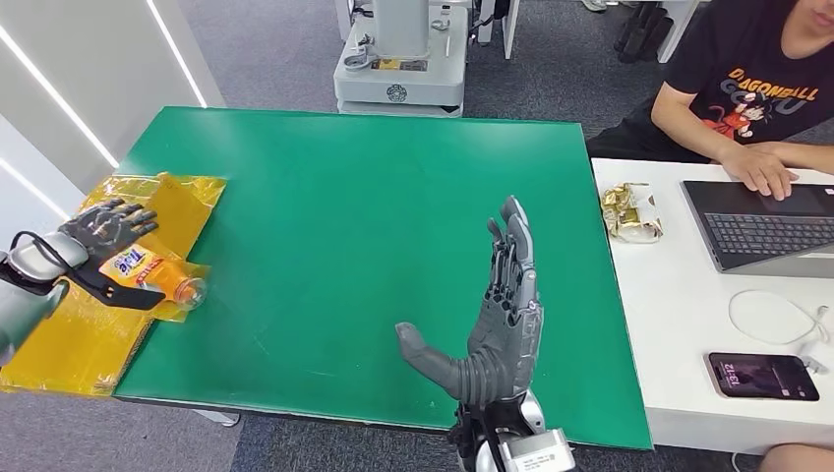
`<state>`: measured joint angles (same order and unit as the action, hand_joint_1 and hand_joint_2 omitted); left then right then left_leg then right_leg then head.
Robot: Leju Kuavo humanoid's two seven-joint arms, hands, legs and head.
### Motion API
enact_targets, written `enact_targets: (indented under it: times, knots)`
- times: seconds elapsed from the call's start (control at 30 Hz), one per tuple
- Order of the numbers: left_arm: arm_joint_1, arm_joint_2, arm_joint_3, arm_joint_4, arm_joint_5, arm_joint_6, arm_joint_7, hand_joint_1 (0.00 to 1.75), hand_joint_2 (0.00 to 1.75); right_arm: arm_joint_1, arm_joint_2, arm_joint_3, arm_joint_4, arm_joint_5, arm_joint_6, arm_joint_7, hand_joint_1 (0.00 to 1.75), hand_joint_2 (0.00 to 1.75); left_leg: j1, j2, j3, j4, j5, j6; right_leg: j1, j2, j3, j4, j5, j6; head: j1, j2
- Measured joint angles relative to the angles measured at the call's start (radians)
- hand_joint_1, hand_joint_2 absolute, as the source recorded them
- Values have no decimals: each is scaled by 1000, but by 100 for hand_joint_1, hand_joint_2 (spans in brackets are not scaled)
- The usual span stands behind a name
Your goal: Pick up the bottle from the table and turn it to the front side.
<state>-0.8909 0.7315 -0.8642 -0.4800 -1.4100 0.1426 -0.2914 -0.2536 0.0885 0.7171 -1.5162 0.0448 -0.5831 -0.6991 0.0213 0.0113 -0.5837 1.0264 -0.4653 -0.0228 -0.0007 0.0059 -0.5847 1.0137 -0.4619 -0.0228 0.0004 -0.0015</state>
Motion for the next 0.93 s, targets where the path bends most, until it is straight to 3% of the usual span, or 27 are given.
enact_targets:
  times: [0.37,0.6,0.7,0.8,0.93]
  knots:
    - [-75,55,70,-33,1,51,36,0,175,-5,15,0,19,-3,19,-2,0,175,0,-1,0,0,1,-1,0,-1,0,1,0,0,0,0]
    - [-37,49,182,-88,82,199,112,0,175,-10,14,0,25,-12,14,-3,0,175,0,-2,0,0,1,-1,0,-2,0,0,0,0,0,0]
    - [8,4,285,-122,162,289,112,0,175,-12,14,0,25,-12,7,-3,0,175,-1,-3,0,0,1,-1,-1,-2,0,0,0,0,0,0]
    - [58,-76,412,-169,288,370,68,0,175,-13,15,0,24,-10,-1,-3,0,175,-1,-4,0,1,1,-1,-1,-3,0,0,0,0,0,0]
    - [112,-189,552,-249,515,392,-27,0,175,-13,15,0,24,-4,-2,3,0,175,-1,-4,0,1,1,-1,-2,-3,1,0,0,0,0,0]
